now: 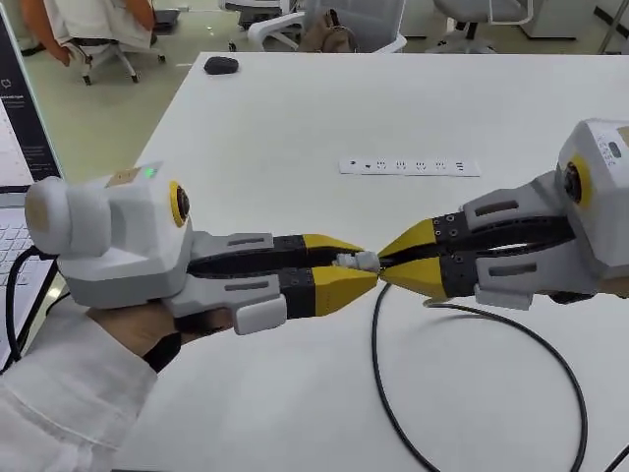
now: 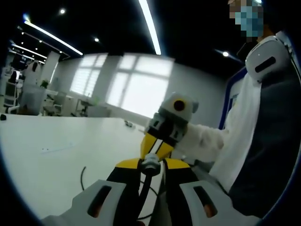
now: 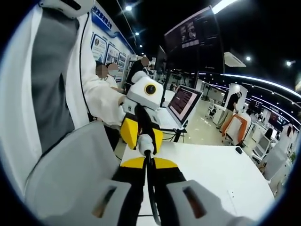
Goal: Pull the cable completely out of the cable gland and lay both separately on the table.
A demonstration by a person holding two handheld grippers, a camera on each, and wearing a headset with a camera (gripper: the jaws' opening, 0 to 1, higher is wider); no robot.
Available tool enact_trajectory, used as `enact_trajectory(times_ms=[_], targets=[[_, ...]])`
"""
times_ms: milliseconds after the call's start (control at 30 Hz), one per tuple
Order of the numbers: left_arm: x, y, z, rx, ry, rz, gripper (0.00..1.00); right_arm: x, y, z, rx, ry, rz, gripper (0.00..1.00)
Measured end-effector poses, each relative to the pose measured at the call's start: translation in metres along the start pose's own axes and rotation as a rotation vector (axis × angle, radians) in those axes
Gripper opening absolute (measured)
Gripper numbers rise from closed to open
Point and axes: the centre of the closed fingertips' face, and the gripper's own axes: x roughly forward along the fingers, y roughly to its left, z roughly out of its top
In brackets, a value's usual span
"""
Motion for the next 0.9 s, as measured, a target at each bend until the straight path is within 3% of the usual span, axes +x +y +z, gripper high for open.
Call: enact_trajectory(times_ms=[133,267,333,500,900], targets=[[0.006,-0.003,-0.004,0.074,0.035,0.007,0.21,-0.002,-0.001,0.003,0.034,-0.025,-0.008,0.03],[0.009,0.001,-0.006,0.057,0.031,0.032,0.19,-0.001,0.001,0.001,0.031,-0.015,-0.008,0.03],[0.009,0.001,-0.005,-0.014,0.003,0.038,0.18,-0.002,0.000,0.001,0.032,-0.018,-0.011,0.03],[0.009,-0.001,-0.004,0.015,0.004,0.024,0.18,-0.003,0.002,0.000,0.032,-0.018,-0.006,0.03],[0.001,0.005,-0.008,0.013,0.041,0.036,0.18,-0.010,0.001,-0.012,0.062,-0.002,-0.027,0.02]])
